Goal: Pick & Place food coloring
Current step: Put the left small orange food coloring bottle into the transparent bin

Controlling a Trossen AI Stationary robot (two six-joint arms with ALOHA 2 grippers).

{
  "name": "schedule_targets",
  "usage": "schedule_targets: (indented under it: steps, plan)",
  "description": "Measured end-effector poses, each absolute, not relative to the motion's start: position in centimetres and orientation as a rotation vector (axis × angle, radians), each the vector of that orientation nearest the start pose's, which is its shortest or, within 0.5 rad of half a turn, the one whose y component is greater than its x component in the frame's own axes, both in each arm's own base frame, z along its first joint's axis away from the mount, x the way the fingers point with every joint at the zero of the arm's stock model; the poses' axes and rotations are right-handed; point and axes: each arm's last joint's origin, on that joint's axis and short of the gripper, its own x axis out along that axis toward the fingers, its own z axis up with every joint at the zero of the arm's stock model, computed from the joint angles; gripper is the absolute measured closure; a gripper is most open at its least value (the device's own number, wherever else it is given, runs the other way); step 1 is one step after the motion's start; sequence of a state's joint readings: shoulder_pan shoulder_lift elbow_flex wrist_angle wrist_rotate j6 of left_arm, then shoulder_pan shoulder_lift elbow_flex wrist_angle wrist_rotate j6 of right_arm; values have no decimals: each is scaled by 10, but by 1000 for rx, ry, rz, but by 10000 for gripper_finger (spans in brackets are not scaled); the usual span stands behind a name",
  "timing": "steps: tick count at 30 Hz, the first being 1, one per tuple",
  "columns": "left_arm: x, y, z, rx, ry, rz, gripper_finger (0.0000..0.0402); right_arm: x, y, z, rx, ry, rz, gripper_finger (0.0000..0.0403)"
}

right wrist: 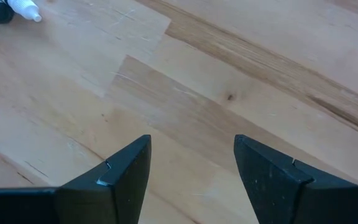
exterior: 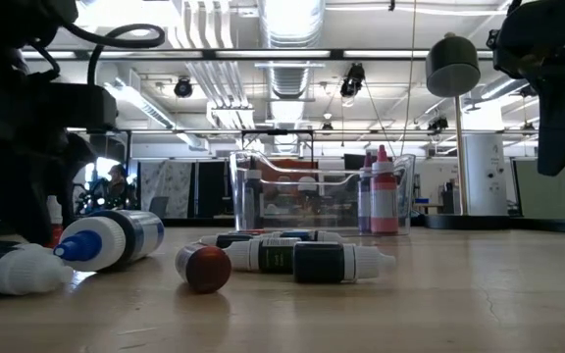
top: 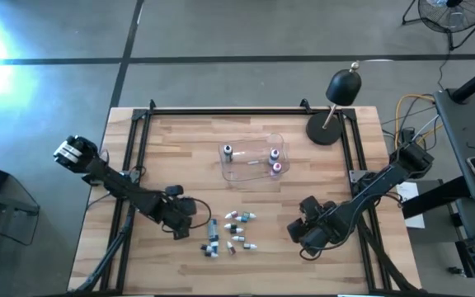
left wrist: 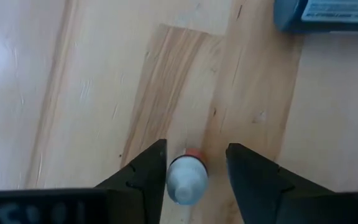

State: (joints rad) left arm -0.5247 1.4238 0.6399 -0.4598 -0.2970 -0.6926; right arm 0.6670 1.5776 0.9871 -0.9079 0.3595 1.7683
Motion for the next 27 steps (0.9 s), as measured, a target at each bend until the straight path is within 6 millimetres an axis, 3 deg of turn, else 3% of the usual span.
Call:
schedule_targets:
  steps: [16, 23, 27]
  plan:
    - [201, -105, 153, -129, 1142, 206, 340, 215, 156, 186, 770, 1024, -860, 179]
    - [227, -98, 184, -104, 1068, 191, 349, 215, 156, 186, 773, 1023, -861, 179]
    - [246, -84, 219, -31, 989, 220, 349, 215, 157, 187, 778, 1020, -860, 179]
